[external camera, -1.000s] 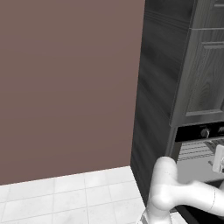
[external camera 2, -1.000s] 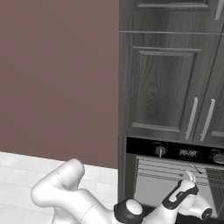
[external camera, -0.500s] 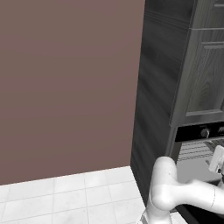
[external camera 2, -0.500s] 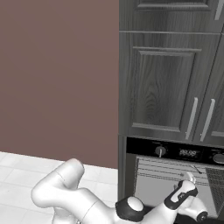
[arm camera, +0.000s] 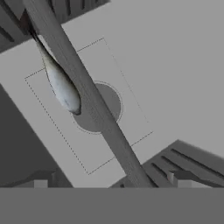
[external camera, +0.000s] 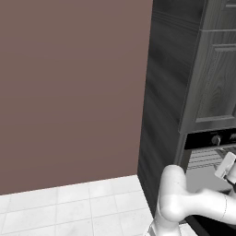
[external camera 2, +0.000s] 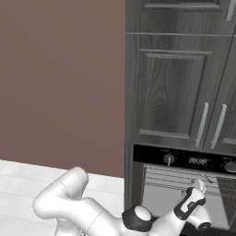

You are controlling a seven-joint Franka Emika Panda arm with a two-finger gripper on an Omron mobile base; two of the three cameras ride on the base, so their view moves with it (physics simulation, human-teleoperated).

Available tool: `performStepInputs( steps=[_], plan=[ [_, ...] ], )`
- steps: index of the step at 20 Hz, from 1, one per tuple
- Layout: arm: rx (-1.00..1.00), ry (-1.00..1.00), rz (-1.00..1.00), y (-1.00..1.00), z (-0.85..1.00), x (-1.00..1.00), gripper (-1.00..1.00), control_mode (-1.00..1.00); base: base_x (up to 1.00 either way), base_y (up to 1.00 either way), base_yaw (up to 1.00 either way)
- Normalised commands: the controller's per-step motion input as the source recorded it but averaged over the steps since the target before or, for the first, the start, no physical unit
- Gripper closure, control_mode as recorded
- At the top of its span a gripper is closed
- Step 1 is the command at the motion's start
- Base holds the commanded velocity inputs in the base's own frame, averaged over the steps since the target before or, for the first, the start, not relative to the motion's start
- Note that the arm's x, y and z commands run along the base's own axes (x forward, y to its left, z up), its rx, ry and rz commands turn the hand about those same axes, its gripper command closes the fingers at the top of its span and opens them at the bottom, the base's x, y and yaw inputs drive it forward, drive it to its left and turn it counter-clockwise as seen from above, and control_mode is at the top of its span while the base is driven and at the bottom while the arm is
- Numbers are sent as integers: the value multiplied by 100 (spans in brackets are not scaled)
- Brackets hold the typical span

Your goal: Take the fish from the oven and place it on the plate on the counter.

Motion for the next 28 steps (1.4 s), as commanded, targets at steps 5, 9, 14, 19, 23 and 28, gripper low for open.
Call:
performStepInputs(
  steps=[5,9,14,19,23,28],
  plan=[
    [24,-13,-8,-14,-67,0,-100,-100,0,0,0],
    [23,-10,-6,-11,-63,0,-100,-100,0,0,0],
    [22,-13,-5,-7,-64,0,-100,-100,0,0,0],
    [22,-16,-4,-5,-59,0,-100,-100,0,0,0],
    [20,-4,0,0,-41,-3,100,-100,0,0,0],
    [14,0,0,0,-28,0,100,-100,0,0,0]
  ],
)
